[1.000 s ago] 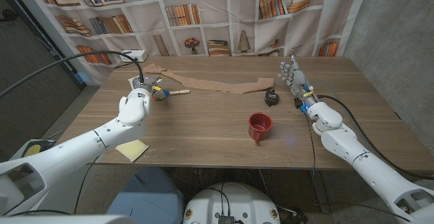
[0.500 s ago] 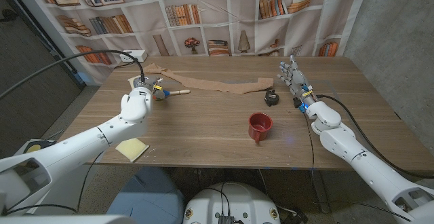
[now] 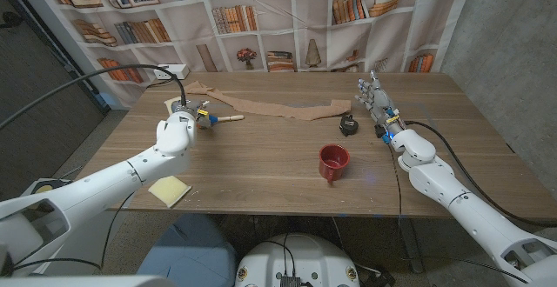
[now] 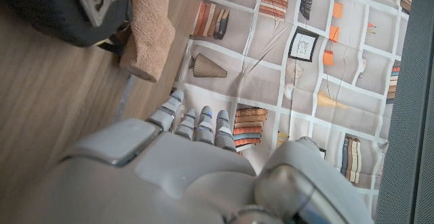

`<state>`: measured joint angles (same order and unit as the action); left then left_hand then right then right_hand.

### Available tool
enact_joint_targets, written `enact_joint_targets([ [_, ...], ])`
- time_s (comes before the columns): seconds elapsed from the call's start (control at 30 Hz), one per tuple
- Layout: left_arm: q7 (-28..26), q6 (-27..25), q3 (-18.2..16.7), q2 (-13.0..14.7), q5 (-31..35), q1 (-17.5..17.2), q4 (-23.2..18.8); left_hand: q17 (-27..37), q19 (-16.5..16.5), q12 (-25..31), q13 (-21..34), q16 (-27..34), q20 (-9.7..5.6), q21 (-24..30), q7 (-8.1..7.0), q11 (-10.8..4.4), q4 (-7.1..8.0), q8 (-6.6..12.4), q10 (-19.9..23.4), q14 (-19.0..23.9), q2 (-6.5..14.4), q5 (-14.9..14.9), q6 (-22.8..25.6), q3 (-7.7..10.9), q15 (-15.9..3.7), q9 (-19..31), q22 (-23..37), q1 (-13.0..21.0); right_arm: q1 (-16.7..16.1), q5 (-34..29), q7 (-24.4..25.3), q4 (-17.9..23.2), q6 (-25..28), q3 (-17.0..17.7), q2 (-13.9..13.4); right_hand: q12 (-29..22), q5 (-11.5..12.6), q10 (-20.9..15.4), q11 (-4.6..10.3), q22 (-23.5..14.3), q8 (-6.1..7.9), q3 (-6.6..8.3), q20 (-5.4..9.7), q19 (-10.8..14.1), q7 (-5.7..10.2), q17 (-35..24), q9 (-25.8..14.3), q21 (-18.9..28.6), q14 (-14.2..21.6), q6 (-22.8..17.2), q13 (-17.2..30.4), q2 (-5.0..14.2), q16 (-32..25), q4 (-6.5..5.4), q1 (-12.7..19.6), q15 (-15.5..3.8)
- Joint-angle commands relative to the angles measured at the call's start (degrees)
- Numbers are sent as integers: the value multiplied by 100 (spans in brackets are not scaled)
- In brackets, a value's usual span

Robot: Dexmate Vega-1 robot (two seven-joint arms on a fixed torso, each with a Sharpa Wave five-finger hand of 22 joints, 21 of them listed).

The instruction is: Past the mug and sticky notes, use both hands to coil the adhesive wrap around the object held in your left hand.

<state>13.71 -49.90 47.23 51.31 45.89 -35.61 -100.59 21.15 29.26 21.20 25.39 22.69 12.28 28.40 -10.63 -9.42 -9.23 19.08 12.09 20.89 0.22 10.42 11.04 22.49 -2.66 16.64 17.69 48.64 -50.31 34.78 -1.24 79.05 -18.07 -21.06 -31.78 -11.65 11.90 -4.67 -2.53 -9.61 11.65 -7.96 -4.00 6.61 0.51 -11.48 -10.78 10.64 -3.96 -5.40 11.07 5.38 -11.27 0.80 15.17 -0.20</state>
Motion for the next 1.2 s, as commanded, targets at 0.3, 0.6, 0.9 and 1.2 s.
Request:
enact_joint_targets([
  [0.3, -51, 206, 73, -57, -149, 103, 196, 19, -101, 76, 57, 21, -11, 60, -127, -25, 16, 113, 159, 53, 34, 33, 314, -31, -43, 13, 46, 113, 8, -31, 95, 49, 63, -13, 11, -9, -21, -21, 60, -19, -8, 7, -52, 21, 33, 3, -28, 23, -17, -45, 27, 40, -31, -1, 32, -55],
  [0.6, 43, 291, 138, -70, -133, 174, 247, 21, -166, 146, 92, 16, -14, 95, -91, -65, 30, 245, 324, 92, 54, 39, 711, -64, -110, -5, 56, 128, 24, -20, 76, 12, 51, -12, 22, -9, -23, -23, 74, -19, -7, 7, -56, 18, 42, 2, -28, 22, -19, -52, 27, 40, -31, -2, 27, -53],
  [0.9, 151, 239, 190, -105, -85, 190, 228, 21, -208, 194, 112, 26, -15, 124, -45, -85, 35, 320, 450, 165, 76, 46, 976, -77, -144, -31, 57, 143, 30, 8, 42, -2, 54, -9, 23, -9, -24, -27, 50, -19, -6, 8, -56, 15, 49, 1, -28, 21, -19, -58, 27, 41, -32, -3, 25, -55],
  [1.2, 223, 241, 231, -130, -62, 208, 246, 30, -160, 193, 124, 51, -33, 171, -25, -87, 31, 325, 455, 232, 96, 51, 1044, -84, -174, -49, 56, 168, 25, -5, 21, -2, 39, -16, 10, -8, -25, -29, 68, -19, -2, 11, -57, 13, 66, 1, -29, 21, -25, -74, 27, 43, -31, -3, 23, -53],
])
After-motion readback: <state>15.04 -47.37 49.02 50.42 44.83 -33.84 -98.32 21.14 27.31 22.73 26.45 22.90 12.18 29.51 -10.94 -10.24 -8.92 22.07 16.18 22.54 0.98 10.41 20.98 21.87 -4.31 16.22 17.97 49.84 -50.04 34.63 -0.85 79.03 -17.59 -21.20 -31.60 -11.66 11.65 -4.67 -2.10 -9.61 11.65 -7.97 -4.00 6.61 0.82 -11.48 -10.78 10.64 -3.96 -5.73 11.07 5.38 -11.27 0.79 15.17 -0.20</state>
